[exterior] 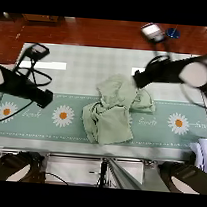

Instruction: Fold the shirts.

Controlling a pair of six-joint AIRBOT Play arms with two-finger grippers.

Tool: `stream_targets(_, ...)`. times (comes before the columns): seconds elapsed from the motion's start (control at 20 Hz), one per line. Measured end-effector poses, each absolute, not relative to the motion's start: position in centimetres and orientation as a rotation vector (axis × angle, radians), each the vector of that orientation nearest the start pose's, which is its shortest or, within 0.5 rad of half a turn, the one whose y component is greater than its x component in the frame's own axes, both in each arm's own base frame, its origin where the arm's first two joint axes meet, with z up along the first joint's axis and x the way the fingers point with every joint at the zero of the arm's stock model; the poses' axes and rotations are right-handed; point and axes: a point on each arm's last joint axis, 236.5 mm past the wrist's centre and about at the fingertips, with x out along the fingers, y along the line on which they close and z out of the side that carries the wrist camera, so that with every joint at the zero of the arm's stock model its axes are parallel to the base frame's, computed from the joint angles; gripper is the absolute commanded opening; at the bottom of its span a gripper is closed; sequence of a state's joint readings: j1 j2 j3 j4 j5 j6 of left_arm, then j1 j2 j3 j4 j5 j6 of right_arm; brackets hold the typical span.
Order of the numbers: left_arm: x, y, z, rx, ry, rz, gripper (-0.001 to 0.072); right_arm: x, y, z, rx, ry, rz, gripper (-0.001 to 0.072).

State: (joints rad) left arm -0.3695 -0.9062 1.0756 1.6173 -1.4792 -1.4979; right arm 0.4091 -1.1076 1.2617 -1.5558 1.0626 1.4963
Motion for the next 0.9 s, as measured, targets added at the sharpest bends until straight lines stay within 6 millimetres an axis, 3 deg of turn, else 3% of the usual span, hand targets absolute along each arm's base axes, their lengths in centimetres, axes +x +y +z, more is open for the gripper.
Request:
stream_targets(0.1, 24.6, -11.1, 5.4, 0.251, 1.322, -0.427, 0.0720, 39.3, 8.7, 12.8, -0.186, 0.918, 0.244, 0.0537)
stream_targets(0.2, 23.2, -14.2, 2.9, 0.120, 1.353, -0.551, 0.0720, 39.3, 1.8, 11.3, -0.106, 0.983, 0.105, 0.0538)
stream_targets(0.25, 22.4, -15.5, 1.9, 0.060, 1.370, -0.602, 0.0720, 39.1, -1.0, 10.2, -0.046, 1.014, 0.052, 0.0538)
stream_targets(0.35, 21.0, -17.8, 0.0, -0.052, 1.401, -0.686, 0.0720, 38.2, -4.5, 7.7, 0.079, 1.077, -0.005, 0.0538)
stream_targets(0.45, 20.2, -19.7, -1.4, -0.159, 1.415, -0.743, 0.0720, 37.3, -6.4, 5.2, 0.196, 1.131, -0.021, 0.0538)
stream_targets(0.55, 20.1, -21.6, -2.0, -0.259, 1.407, -0.795, 0.0720, 36.4, -6.9, 2.9, 0.276, 1.178, -0.015, 0.0538)
stream_targets(0.7, 20.8, -24.5, -2.3, -0.422, 1.385, -0.870, 0.0720, 35.5, -6.5, 0.3, 0.351, 1.231, 0.016, 0.0538)
stream_targets(0.85, 21.3, -26.1, -3.7, -0.528, 1.416, -0.885, 0.0720, 35.2, -5.9, -0.8, 0.393, 1.246, 0.038, 0.0537)
stream_targets(0.9, 21.2, -26.5, -4.4, -0.550, 1.440, -0.886, 0.0492, 35.2, -5.8, -1.0, 0.400, 1.245, 0.043, 0.0537)
